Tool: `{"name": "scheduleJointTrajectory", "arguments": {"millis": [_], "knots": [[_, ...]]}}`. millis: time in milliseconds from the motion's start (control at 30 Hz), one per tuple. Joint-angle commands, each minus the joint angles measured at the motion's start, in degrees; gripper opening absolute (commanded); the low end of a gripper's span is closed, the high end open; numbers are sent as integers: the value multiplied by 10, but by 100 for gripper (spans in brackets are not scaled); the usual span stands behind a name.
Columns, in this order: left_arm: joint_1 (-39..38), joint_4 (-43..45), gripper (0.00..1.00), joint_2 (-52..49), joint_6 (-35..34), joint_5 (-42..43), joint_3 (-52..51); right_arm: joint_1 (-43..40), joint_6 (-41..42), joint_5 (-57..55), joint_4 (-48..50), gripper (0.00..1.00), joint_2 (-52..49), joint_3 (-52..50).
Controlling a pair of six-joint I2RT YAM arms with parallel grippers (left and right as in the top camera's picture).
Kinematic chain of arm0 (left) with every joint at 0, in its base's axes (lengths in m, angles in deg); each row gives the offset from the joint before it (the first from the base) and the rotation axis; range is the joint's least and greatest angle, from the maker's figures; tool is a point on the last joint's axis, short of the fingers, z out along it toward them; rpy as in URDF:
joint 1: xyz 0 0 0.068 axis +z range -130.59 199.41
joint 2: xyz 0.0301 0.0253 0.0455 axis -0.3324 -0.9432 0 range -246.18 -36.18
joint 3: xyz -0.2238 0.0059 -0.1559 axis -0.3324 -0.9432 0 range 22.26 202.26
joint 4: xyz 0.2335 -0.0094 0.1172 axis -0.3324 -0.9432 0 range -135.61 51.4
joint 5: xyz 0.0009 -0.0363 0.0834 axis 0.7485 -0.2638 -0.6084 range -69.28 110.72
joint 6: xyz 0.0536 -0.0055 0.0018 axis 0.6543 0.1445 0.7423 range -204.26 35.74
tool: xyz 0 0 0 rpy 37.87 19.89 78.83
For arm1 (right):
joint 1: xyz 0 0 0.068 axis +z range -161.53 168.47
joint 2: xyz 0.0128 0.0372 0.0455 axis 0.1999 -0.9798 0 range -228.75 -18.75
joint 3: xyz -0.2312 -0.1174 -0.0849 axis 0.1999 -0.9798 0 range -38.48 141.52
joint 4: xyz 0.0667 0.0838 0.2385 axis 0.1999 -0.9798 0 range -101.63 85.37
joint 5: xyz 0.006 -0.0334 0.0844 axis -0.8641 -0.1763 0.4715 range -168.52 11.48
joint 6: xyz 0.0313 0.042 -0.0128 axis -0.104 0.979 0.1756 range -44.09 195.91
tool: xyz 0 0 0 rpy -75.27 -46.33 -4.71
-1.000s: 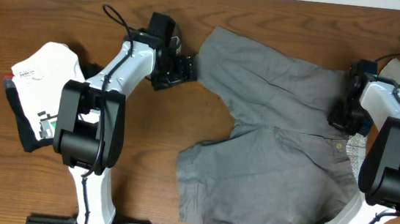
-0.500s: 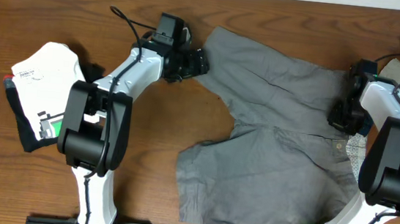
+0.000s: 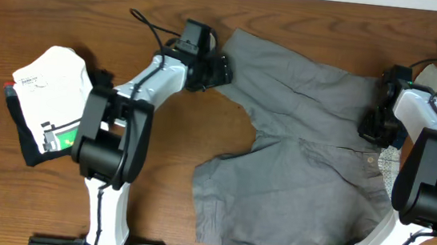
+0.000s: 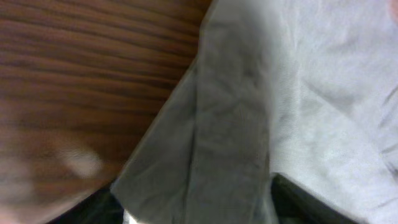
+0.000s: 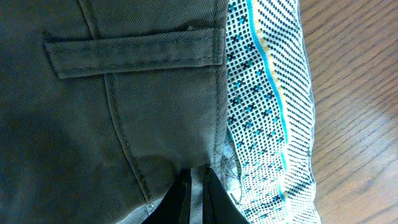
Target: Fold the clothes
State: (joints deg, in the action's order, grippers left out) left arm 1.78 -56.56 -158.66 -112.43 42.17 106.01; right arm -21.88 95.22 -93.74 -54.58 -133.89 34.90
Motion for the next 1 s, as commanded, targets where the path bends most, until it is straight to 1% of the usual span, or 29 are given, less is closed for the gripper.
{"name": "scheduleJointTrajectory", "arguments": {"millis": [0, 33, 67, 133, 233, 300, 400, 500, 567, 633, 700, 767, 867, 967], "knots": [[-7, 16, 25, -17, 0, -9, 1, -6, 3, 22, -17, 8, -53, -39], [-7, 15, 11, -13, 0, -9, 2, -6, 3, 22, -17, 8, -53, -39], [-6, 11, 6, -8, 1, -10, 4, -6, 3, 22, -17, 8, -53, -39], [-2, -13, 5, 13, 12, -14, 8, -6, 3, 22, -17, 8, -53, -39], [5, -81, 6, 59, 13, -52, 23, -6, 3, 22, -15, 8, -53, -39], [6, -142, 6, 100, 13, -100, 41, -6, 3, 22, -12, 8, -53, -39], [0, -198, 6, 150, 12, -184, 63, -6, 3, 22, -10, 8, -53, -39], [-12, -219, 6, 177, -20, -273, 71, -6, 3, 22, -10, 8, -53, -39], [-22, -212, 5, 171, -35, -342, 71, -6, 3, 22, -11, 8, -53, -39], [-29, -201, 6, 150, -37, -390, 71, -5, 3, 26, -15, 8, -53, -39], [-28, -193, 7, 122, -31, -402, 71, -5, 3, 31, -20, 8, -53, -39], [-22, -192, 17, 99, -18, -402, 71, -5, 3, 33, -24, 8, -53, -39], [-8, -193, 17, 74, 4, -402, 71, -5, 3, 33, -24, 8, -53, -39], [5, -193, 17, 71, 5, -402, 71, -5, 3, 33, -23, 8, -53, -39]]}}
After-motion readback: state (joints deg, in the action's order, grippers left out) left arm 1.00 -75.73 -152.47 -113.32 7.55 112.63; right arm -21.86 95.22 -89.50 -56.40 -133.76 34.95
